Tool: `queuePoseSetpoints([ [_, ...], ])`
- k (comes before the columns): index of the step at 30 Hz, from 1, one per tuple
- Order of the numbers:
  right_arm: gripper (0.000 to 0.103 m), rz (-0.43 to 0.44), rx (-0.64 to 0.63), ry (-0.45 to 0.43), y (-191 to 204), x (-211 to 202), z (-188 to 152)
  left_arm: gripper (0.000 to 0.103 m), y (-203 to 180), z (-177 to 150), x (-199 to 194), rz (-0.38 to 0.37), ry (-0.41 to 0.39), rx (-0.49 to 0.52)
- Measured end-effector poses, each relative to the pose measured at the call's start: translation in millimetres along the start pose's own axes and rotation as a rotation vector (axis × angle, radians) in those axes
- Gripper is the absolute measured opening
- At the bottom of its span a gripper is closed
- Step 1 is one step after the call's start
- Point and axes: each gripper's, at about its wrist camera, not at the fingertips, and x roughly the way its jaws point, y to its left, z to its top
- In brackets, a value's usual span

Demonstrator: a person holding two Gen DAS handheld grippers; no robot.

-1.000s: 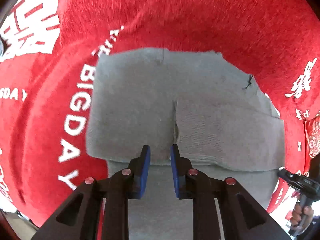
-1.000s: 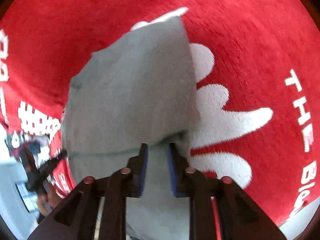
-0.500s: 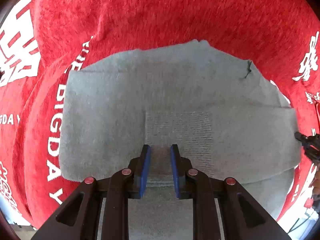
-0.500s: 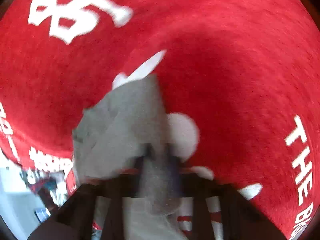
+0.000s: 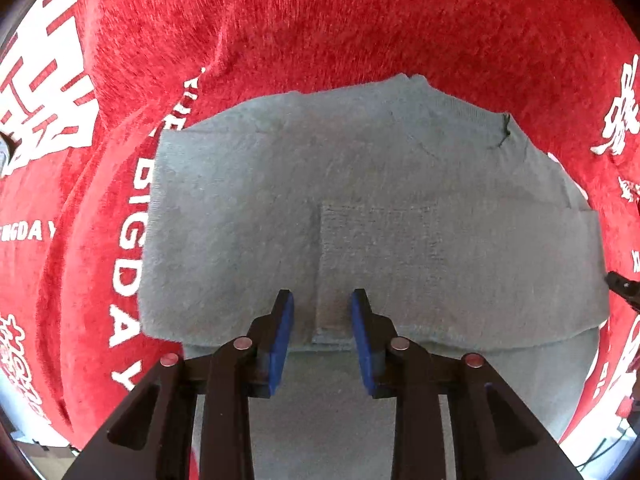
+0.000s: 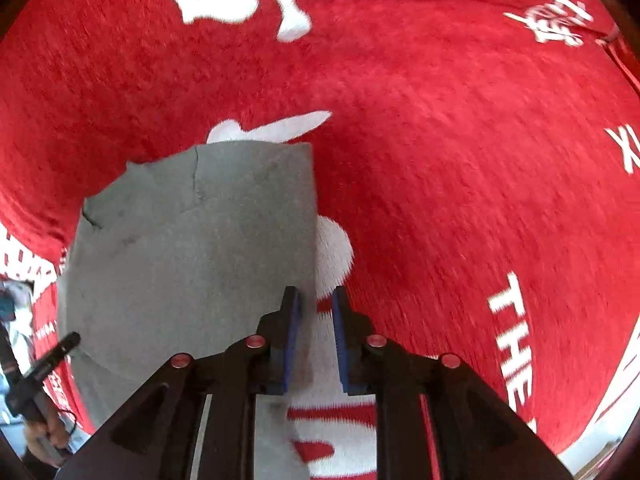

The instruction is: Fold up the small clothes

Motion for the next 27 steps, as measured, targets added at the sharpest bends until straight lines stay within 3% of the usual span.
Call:
queuePoseSetpoints([
  [6,0.019,0.043,-0.067,-0.055,29.0,-24.1,-24.8,0.032,2.1,-9.0,-17.8,0.001,-0.002,0.019],
  [10,0.019,0.046,-0.128,0.019,55.2,5.4,-36.1,0.032,-8.3,-16.3,-23.4,0.011,0.003,0.045],
  [12,0.018,0.009,-0.119,0.086,50.3,27.0,-41.1,0.032,-10.0,-20.5,-22.9,0.011,0.012,0.055],
  [18,0.02,0.054,-0.036,0.062,33.5,8.0,-47.6,0.032,-18.7,-25.8,-25.4,0.065,0.015,0.099],
  [19,0.022,0.05,-0.047,0.059,33.1,4.1,-49.5,0.05,-19.4,-26.8,-27.2,0.073,0.009,0.102],
  [20,0.024,0.049,-0.055,0.056,32.8,0.1,-51.6,0.084,-19.6,-27.5,-29.7,0.084,0.001,0.1],
  [21,0.026,0.052,-0.055,0.054,32.8,-3.8,-52.9,0.097,-19.2,-28.3,-33.1,0.096,-0.016,0.094],
  [23,0.036,0.057,-0.051,0.05,34.4,-8.2,-55.6,0.102,-21.4,-30.7,-42.4,0.121,-0.061,0.1],
  [27,0.04,0.07,-0.047,0.056,41.1,-12.3,-60.5,0.102,-24.3,-32.3,-45.1,0.131,-0.05,0.101],
])
